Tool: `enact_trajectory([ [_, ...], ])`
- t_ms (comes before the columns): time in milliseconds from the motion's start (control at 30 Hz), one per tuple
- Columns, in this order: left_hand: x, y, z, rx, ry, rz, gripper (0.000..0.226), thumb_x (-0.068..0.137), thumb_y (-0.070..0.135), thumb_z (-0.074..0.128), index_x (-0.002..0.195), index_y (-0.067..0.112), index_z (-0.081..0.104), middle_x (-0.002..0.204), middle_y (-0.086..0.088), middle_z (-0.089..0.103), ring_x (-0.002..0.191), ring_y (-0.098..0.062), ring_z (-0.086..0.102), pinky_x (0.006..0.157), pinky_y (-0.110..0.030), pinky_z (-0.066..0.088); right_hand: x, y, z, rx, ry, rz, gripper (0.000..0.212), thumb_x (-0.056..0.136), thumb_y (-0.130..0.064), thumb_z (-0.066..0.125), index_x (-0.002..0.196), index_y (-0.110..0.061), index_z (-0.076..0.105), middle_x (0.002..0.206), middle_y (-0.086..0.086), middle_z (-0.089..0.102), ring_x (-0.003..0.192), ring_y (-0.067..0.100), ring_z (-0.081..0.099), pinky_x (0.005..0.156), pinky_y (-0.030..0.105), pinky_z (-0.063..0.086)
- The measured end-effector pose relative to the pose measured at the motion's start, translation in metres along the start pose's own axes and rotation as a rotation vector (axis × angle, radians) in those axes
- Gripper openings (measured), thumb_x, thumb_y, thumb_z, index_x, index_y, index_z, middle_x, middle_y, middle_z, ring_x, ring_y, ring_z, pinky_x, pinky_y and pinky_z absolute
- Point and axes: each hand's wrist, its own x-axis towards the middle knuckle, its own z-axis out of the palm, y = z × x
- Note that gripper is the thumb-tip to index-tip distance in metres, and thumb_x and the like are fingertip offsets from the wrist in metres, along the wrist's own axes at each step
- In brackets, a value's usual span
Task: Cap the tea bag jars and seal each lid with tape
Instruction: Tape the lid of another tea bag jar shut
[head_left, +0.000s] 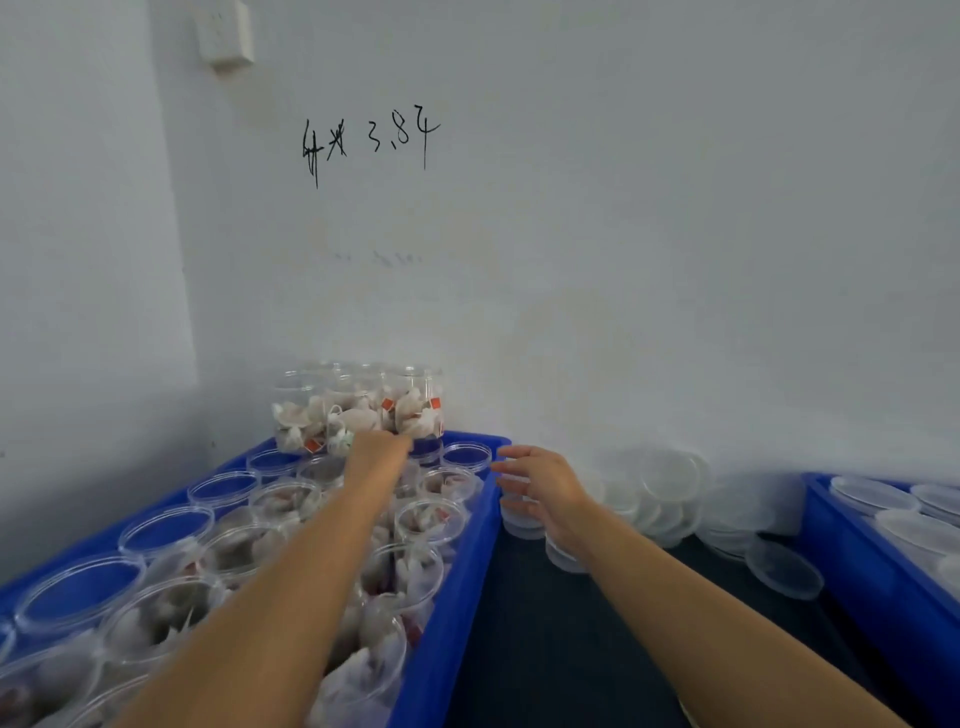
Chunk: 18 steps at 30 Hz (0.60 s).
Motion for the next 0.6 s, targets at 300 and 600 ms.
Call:
enact_trajectory([
  [300, 0.096, -0.034, -0.006, 0.14, 0.216, -0.055, 0.101, 0.078, 0.031, 0.079, 0.15, 0.004, 0.013, 0.146, -0.024, 0.036, 0.125, -0.045, 0.045, 0.102, -0.056, 0.043, 0.087, 0.001, 0.071, 0.083, -0.169, 0.031, 0.031, 0.098, -0.015, 0.043, 0.125, -0.01, 0.059, 0.126, 0.007, 0.061, 0.12, 0.02, 0.054, 0.097, 0.031, 0.044],
  [600, 0.132, -0.059, 0.003, 0.108, 0.301, 0.063, 0.094, 0.073, 0.038, 0.083, 0.142, 0.005, 0.029, 0.14, -0.022, 0.044, 0.122, -0.042, 0.049, 0.099, -0.056, 0.044, 0.137, 0.014, 0.145, 0.145, -0.213, 0.067, 0.041, 0.1, -0.023, 0.04, 0.132, -0.001, 0.052, 0.139, 0.014, 0.051, 0.131, 0.027, 0.044, 0.092, 0.032, 0.046],
])
